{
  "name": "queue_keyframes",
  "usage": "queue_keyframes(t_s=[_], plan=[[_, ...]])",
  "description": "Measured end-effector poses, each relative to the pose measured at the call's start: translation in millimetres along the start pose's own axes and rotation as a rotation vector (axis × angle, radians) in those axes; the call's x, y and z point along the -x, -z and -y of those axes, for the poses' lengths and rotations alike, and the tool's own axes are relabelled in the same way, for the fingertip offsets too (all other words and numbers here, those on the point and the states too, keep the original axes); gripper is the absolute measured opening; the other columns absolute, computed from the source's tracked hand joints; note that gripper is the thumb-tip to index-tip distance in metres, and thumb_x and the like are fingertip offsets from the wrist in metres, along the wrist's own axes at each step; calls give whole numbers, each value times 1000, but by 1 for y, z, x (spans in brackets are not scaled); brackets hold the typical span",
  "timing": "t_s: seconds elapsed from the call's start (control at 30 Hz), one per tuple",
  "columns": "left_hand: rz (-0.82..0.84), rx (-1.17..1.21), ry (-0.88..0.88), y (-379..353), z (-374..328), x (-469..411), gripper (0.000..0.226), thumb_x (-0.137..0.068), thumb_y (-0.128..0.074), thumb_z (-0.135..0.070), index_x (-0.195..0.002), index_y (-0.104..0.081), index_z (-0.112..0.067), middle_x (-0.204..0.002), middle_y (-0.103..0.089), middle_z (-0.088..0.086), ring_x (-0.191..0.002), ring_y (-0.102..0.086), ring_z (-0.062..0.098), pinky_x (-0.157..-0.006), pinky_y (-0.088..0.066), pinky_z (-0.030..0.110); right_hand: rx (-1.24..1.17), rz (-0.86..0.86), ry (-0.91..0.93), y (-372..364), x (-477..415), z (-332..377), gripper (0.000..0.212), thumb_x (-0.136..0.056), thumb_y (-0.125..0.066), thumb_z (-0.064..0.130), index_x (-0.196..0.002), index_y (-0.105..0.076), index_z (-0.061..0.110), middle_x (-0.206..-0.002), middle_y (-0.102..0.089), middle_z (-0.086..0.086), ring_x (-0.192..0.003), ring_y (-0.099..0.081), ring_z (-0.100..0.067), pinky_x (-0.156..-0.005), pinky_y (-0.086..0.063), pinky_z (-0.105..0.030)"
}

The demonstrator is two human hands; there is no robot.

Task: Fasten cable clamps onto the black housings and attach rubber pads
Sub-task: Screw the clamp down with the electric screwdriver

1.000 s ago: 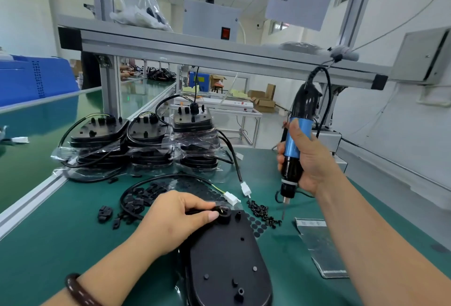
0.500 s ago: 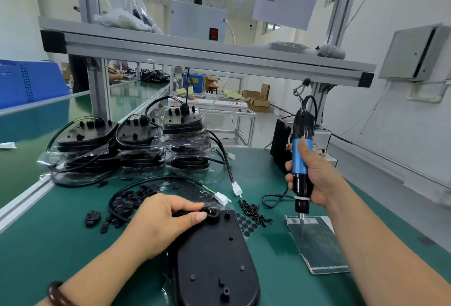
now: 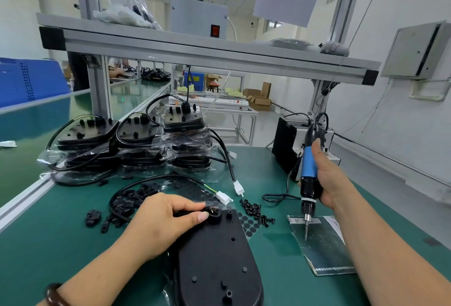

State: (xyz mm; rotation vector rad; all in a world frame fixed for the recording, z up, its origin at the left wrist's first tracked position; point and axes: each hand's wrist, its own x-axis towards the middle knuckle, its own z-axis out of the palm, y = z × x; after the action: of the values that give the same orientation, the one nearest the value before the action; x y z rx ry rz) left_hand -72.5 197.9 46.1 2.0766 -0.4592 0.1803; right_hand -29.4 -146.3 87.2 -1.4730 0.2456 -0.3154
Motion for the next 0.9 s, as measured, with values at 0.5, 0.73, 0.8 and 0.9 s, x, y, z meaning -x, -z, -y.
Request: queue_keyframes(t_s=[0.5, 0.73, 0.8, 0.9], plan=[[12, 25, 10, 1, 0, 1, 13, -72, -80, -38, -83, -76, -44, -84, -70, -28, -84, -64, -11, -74, -44, 7, 466, -400, 203, 6, 4, -6, 110, -60, -39, 91, -145, -29, 21, -146, -31, -15, -135, -33, -36, -111, -28, -52], [16, 18, 9, 2, 0, 1, 14, -72, -79, -39, -86, -76, -41, -86, -69, -31, -86, -63, -14, -72, -40, -1, 933, -625, 433, -3, 13, 15, 86, -84, -40, 74, -145, -30, 14, -154, -25, -8, -140, -24, -31, -110, -20, -56], [17, 28, 12, 2, 0, 1, 14, -72, -79, -38, -85, -76, -40, -86, -69, -31, -85, -63, -13, -72, -41, -1, 845, -392, 650, -26, 24, 22, 58, -93, -53, 50, -142, -41, 21, -146, -39, -3, -134, -36, -22, -108, -32, -46], [18, 36, 19, 2, -2, 1, 13, -72, -80, -37, -85, -76, -39, -86, -70, -29, -86, -64, -11, -72, -42, 2, 815, 228, 571, -74, 43, 21, 29, -96, -54, 28, -124, -58, 35, -117, -60, 17, -94, -57, 16, -82, -48, -17]])
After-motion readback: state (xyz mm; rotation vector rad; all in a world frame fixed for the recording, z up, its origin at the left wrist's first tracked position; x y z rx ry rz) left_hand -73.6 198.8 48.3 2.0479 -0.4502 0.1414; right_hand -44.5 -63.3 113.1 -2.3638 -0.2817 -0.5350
